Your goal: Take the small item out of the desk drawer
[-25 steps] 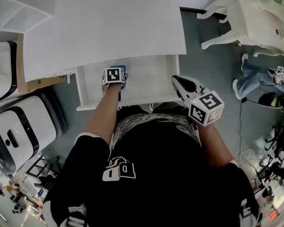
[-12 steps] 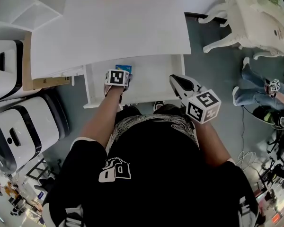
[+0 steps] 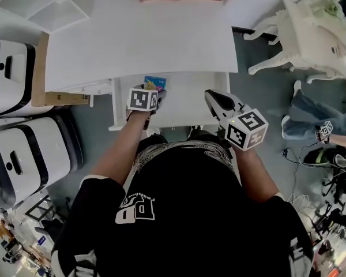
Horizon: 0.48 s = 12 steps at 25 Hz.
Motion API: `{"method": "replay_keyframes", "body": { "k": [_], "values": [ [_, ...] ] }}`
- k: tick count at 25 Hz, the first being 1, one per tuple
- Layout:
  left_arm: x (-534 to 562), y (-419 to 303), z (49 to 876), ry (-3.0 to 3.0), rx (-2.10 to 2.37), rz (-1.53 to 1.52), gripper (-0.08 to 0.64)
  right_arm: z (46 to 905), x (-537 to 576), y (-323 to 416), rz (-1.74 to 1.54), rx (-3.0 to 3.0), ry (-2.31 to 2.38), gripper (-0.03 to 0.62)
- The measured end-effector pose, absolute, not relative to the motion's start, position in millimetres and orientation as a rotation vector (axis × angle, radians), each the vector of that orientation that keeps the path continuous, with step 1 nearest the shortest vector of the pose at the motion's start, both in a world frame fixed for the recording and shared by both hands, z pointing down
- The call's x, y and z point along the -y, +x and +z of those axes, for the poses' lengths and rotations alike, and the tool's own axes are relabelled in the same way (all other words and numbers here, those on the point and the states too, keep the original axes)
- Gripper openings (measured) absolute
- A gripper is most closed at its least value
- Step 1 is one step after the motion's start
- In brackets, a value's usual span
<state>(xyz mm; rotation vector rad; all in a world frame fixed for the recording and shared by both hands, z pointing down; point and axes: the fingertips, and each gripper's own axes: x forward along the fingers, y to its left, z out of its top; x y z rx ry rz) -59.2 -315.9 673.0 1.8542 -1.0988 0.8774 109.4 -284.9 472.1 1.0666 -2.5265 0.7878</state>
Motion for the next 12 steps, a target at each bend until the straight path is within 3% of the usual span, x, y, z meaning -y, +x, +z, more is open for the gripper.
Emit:
{"method": "replay_keyframes", "body": {
  "k": [12],
  "values": [
    [328,-74,555,2.068,1.132,0.586,0.403,431,284,67,0.663,2.619,1.048,0.009]
  ]
}}
